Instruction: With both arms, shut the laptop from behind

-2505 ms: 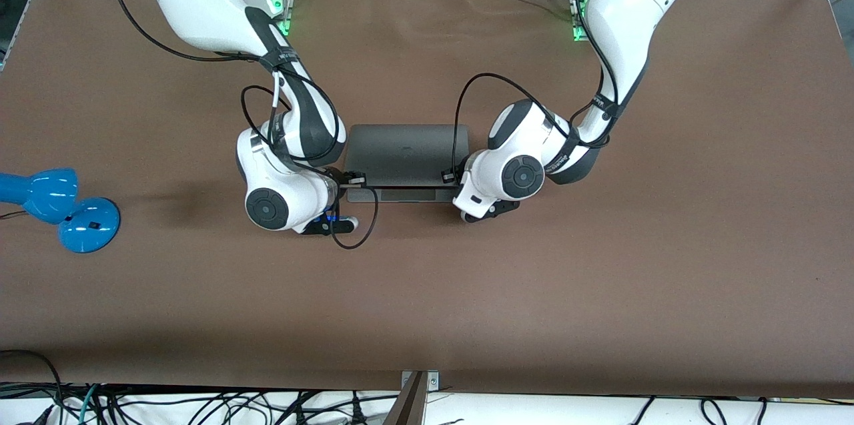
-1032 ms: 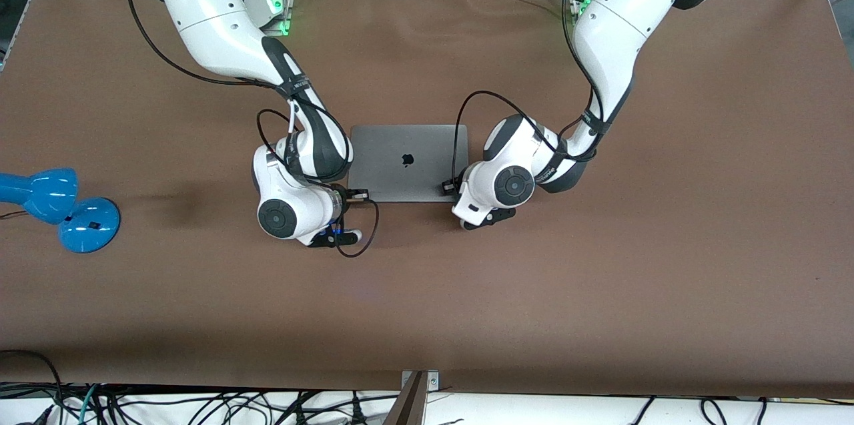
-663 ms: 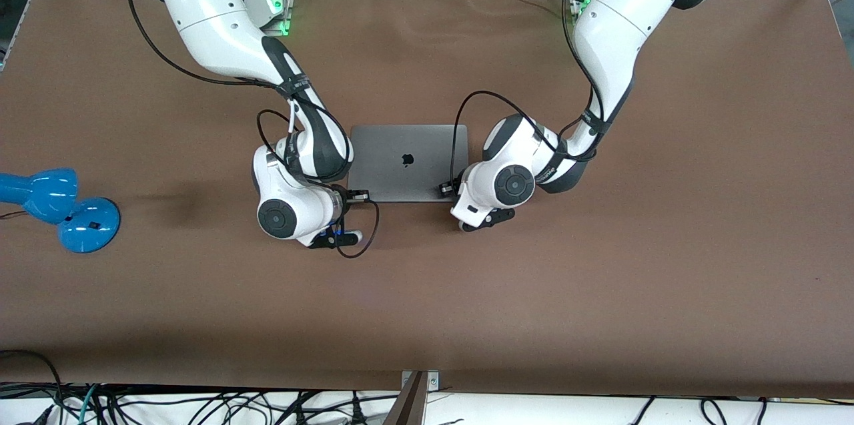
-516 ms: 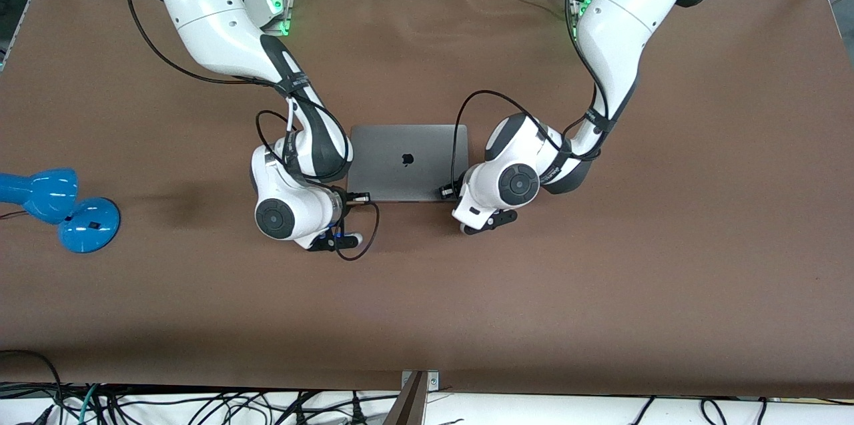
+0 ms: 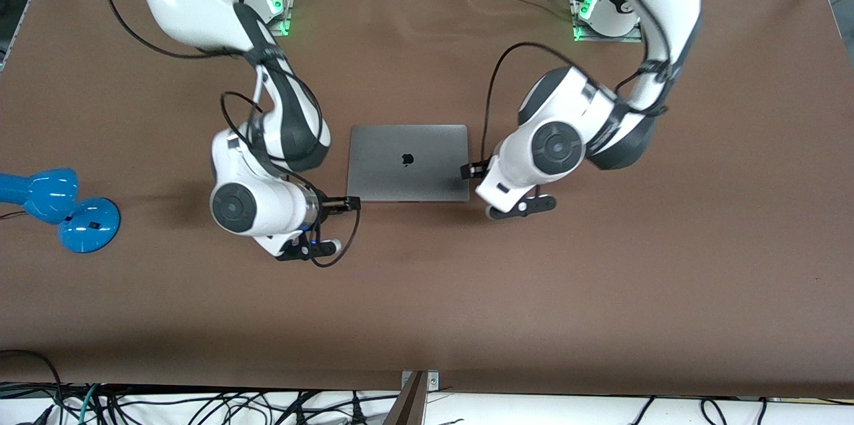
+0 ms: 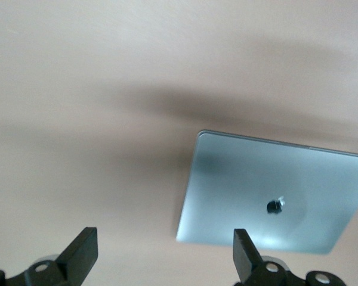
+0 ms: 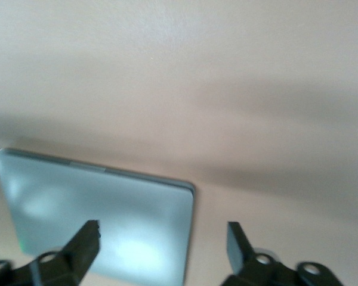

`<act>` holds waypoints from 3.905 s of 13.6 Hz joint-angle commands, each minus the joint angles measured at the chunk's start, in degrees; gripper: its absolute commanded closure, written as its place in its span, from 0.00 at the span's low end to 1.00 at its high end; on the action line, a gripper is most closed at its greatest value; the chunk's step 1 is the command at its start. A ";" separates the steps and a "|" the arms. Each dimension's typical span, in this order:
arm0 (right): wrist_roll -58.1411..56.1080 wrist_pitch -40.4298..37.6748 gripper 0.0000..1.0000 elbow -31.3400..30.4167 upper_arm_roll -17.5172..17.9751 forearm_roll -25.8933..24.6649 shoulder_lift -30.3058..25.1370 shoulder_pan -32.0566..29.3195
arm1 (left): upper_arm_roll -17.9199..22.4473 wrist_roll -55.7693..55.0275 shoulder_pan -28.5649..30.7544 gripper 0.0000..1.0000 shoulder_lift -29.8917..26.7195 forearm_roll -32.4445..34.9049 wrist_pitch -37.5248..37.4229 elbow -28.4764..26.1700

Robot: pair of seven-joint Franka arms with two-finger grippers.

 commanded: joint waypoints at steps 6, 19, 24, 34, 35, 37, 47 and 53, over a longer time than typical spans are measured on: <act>0.16 -11.78 0.00 -8.05 0.42 -9.44 -21.30 -5.08 | 0.41 20.66 12.79 0.00 -21.30 1.65 -2.49 -17.33; -7.91 -13.82 0.00 -18.33 0.86 -18.55 -37.74 -18.53 | 14.12 35.70 6.99 0.00 -41.98 5.43 -2.49 -31.15; -9.43 -13.12 0.00 -18.87 0.86 -19.28 -39.15 -18.89 | 13.69 36.07 7.08 0.00 -35.07 5.61 -7.91 -22.14; -5.29 -13.91 0.00 -19.49 2.70 -15.59 -40.12 -18.98 | 14.04 36.51 5.94 0.00 -27.04 8.15 -10.14 -14.98; -5.29 -13.99 0.00 -19.57 2.79 -15.59 -40.30 -18.98 | 14.04 36.51 5.94 0.00 -26.34 8.16 -10.14 -14.98; -5.21 -14.00 0.00 -19.57 2.79 -15.59 -40.56 -18.98 | 13.77 36.51 5.85 0.00 -25.02 8.24 -8.91 -15.06; -5.03 -13.74 0.00 -21.85 2.79 -15.59 -40.21 -20.74 | 13.51 36.59 5.24 0.00 -32.54 6.13 -0.06 -27.94; -4.59 -13.20 0.00 -23.70 2.79 -15.59 -40.12 -21.26 | 13.95 38.62 5.76 0.00 -35.12 5.43 1.55 -32.38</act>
